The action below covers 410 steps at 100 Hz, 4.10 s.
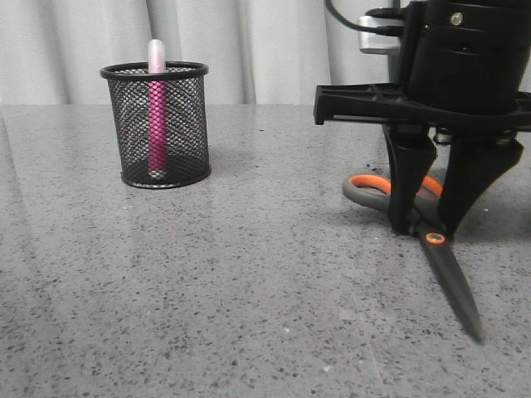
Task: Put pen and scissors into bin
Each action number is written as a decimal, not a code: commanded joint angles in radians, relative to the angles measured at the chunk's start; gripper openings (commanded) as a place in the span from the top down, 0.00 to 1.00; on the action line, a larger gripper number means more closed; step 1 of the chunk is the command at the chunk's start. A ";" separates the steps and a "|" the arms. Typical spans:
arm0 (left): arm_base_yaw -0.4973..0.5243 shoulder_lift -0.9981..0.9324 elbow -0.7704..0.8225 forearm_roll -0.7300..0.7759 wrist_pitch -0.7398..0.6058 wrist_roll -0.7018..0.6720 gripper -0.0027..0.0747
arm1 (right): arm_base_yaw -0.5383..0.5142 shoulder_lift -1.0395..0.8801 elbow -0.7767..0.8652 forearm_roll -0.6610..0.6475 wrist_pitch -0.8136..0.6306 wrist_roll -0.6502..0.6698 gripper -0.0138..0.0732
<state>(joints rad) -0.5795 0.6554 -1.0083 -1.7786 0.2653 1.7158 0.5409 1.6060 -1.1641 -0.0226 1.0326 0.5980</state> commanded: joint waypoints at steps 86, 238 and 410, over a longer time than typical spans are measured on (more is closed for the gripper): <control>-0.009 -0.038 -0.022 0.036 0.037 -0.010 0.47 | 0.092 0.147 -0.311 -0.290 -1.285 -0.125 0.92; -0.009 -0.579 0.690 -0.067 -0.563 -0.012 0.99 | 0.092 -0.998 0.489 -0.566 -0.931 -0.126 0.92; 0.425 -0.603 1.028 1.666 -0.043 -1.527 0.99 | 0.092 -1.621 0.760 -0.651 -0.668 -0.126 0.92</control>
<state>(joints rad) -0.2207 0.0394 0.0014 -0.1407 0.2274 0.2506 0.6335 -0.0131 -0.3823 -0.6464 0.4206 0.4813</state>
